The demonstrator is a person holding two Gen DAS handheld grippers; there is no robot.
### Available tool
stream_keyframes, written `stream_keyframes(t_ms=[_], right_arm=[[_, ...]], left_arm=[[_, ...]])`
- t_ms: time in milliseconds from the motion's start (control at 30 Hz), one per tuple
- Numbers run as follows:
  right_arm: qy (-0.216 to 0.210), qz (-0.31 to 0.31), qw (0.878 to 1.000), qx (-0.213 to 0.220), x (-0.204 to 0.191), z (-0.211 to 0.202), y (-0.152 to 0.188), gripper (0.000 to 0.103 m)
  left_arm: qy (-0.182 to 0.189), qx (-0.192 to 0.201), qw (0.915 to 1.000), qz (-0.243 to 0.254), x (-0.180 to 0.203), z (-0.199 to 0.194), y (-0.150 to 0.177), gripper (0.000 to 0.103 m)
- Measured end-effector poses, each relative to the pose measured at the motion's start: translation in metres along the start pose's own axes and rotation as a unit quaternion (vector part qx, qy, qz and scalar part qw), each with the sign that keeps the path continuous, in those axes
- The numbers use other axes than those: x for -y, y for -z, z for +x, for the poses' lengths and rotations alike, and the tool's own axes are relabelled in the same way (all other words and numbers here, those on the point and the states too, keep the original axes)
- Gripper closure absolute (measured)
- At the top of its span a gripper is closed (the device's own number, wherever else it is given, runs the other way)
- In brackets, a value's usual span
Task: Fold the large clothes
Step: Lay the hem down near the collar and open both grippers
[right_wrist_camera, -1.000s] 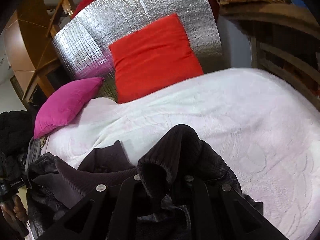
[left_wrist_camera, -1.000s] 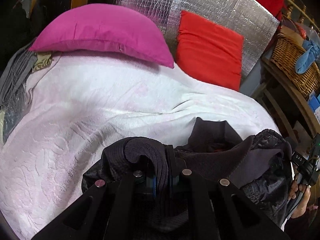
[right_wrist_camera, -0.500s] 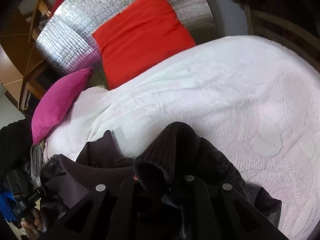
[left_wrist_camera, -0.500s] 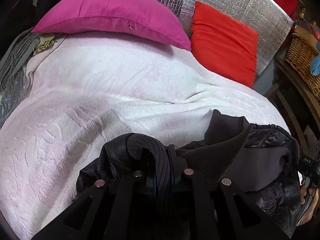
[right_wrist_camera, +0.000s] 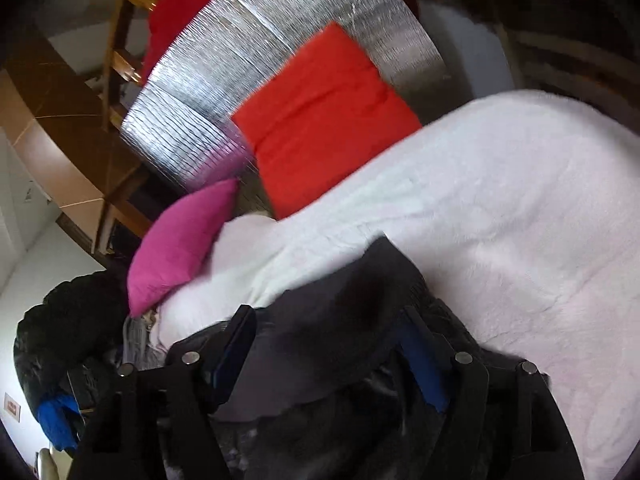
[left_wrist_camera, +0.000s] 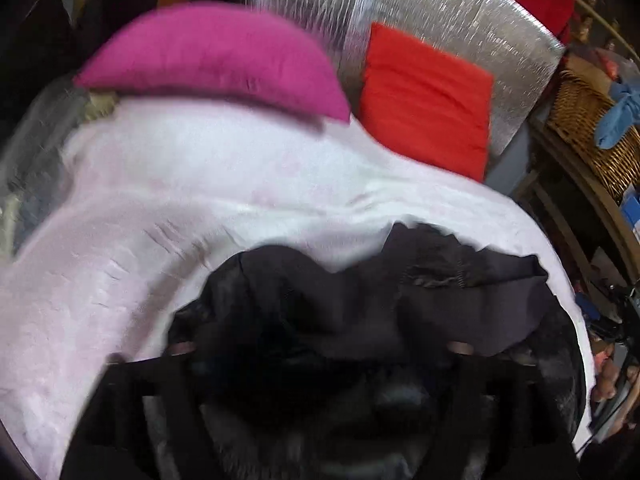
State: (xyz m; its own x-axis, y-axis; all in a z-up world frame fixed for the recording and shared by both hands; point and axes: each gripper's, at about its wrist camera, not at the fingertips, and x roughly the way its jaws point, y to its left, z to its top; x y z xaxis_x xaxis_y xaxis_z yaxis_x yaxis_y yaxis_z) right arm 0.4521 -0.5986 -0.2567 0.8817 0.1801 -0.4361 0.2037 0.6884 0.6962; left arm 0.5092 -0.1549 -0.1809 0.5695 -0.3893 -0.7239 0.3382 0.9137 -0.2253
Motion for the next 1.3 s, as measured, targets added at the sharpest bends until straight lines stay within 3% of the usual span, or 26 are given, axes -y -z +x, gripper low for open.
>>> stream_keyframes(t_ms=[133, 300, 600, 733, 833, 900, 967, 1100, 1200, 1300], right_arm=[[-0.003, -0.009, 1.0, 0.024, -0.008, -0.039, 0.001, 0.027], [-0.013, -0.007, 0.999, 0.039, -0.013, -0.084, 0.012, 0.027], [0.0, 0.002, 1.0, 0.023, 0.002, -0.134, 0.056, 0.027], [0.016, 0.023, 0.999, 0.021, 0.024, -0.146, 0.076, 0.027], [0.026, 0.045, 0.998, 0.017, 0.044, -0.151, 0.087, 0.027], [0.026, 0.063, 0.998, 0.008, 0.055, -0.154, 0.092, 0.027], [0.0, 0.09, 0.996, -0.001, 0.062, -0.157, 0.098, 0.027], [-0.052, 0.127, 0.99, -0.016, 0.058, -0.161, 0.119, 0.027], [-0.078, 0.15, 0.985, -0.026, 0.052, -0.163, 0.137, 0.027], [-0.094, 0.176, 0.979, -0.038, 0.05, -0.162, 0.156, 0.027]], left_arm=[[0.008, 0.024, 0.9997, 0.007, 0.005, -0.037, 0.01, 0.019], [0.013, 0.049, 0.9982, -0.03, 0.005, -0.083, 0.035, 0.016], [-0.01, 0.062, 0.9931, -0.099, -0.014, -0.129, 0.107, 0.013], [-0.031, 0.036, 0.9938, -0.1, -0.027, -0.117, 0.116, 0.013], [-0.054, 0.039, 0.9896, -0.127, -0.046, -0.114, 0.123, 0.013], [-0.039, 0.023, 0.9873, -0.152, -0.055, -0.11, 0.126, 0.013], [-0.014, 0.009, 0.985, -0.172, -0.058, -0.107, 0.131, 0.013], [0.008, -0.023, 0.9828, -0.183, -0.043, -0.103, 0.147, 0.013], [0.038, -0.053, 0.9791, -0.193, -0.027, -0.1, 0.163, 0.013], [0.045, -0.068, 0.9763, -0.2, -0.018, -0.099, 0.18, 0.013]])
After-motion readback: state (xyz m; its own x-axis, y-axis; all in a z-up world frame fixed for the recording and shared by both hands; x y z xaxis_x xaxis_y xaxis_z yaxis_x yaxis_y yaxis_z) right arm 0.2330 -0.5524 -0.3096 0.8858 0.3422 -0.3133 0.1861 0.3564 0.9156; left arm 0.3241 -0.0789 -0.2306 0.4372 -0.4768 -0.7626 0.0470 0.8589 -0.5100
